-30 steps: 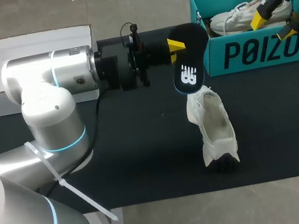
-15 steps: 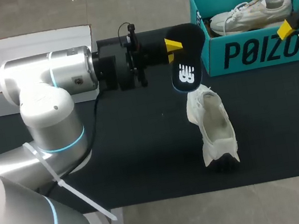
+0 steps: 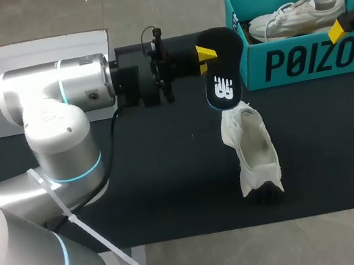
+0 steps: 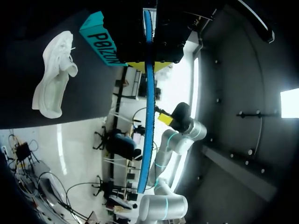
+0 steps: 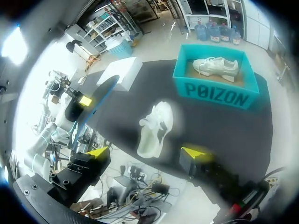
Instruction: Take the shoe out of the shoebox, open the shoe tongue, remove and reinsert the insole, then place the shoe into the shoebox
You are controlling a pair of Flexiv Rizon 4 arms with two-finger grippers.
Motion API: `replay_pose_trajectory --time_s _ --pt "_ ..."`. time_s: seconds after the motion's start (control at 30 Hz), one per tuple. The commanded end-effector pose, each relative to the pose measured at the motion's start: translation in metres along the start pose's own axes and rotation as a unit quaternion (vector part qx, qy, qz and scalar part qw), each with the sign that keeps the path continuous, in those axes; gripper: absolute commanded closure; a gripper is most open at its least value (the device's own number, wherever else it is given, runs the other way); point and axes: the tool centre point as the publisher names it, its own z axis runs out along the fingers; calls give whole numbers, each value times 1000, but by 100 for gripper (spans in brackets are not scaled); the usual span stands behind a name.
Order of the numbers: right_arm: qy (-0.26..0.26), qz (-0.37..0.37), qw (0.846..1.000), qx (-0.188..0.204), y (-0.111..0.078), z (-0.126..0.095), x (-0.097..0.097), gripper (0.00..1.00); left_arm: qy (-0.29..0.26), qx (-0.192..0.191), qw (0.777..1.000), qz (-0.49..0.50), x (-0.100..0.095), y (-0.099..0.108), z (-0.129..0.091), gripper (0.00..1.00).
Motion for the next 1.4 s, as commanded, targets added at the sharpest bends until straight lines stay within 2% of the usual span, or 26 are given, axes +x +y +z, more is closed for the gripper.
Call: replay_pose_trajectory --time_s 0.03,0.83,0.9,1.03,1.33,1.4 --pt "0 0 1000 0 0 0 -1 0 0 -1 1000 0 1 0 1 100" --pt "0 0 1000 0 0 0 -1 0 0 -1 1000 0 1 0 1 100" --pt "-16 -2 1000 6 -4 1 6 0 0 -1 1000 0 1 0 1 100" --pt "-37 20 999 -1 -18 -4 6 0 0 -1 1000 0 1 0 1 100" --pt "-86 34 996 -6 -49 -27 -9 0 0 -1 1000 0 1 0 1 100" --pt "-79 28 996 -6 -54 -32 -12 0 0 -1 1000 0 1 0 1 100"
